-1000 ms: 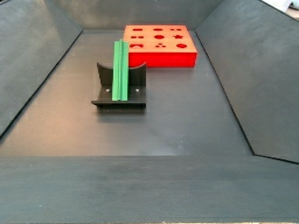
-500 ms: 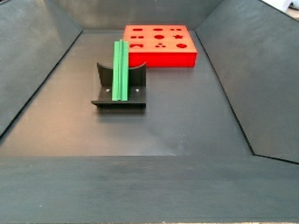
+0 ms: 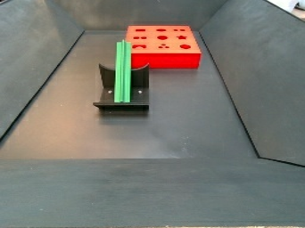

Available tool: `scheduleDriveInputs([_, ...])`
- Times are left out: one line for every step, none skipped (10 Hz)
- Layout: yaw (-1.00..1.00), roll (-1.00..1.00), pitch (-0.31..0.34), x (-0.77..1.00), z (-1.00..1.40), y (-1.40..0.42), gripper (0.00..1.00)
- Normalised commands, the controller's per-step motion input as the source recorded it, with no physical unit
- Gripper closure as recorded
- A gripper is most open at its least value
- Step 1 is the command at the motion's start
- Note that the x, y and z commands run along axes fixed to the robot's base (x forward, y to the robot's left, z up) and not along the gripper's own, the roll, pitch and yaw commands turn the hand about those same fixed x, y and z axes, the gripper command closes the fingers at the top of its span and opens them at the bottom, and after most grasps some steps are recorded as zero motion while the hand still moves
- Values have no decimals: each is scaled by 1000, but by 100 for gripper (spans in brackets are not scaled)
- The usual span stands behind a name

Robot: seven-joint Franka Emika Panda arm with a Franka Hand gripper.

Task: Pick up the star object. Move up. Place the star object on the fixture. Regrasp the star object. Move to above the board. Insert the star object.
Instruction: Regrasp the star object.

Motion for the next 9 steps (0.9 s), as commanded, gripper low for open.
scheduleDriveInputs([217, 175, -94, 32, -1000, 40, 0])
scheduleDriveInputs([203, 175, -95, 33, -1000, 40, 0])
scheduleDriveInputs([138, 158, -133, 42, -1000, 37, 0])
scheduleDriveInputs([97, 127, -154, 47, -1000, 33, 0])
scheduleDriveInputs([43, 92, -167, 53, -1000, 32, 0])
scheduleDriveInputs([18, 85, -167, 54, -1000, 32, 0])
scheduleDriveInputs([-35, 74, -158, 55, -1000, 29, 0])
scheduleDriveInputs([-51, 70, -147, 56, -1000, 30, 0])
scheduleDriveInputs([-76, 59, -117, 57, -1000, 29, 0])
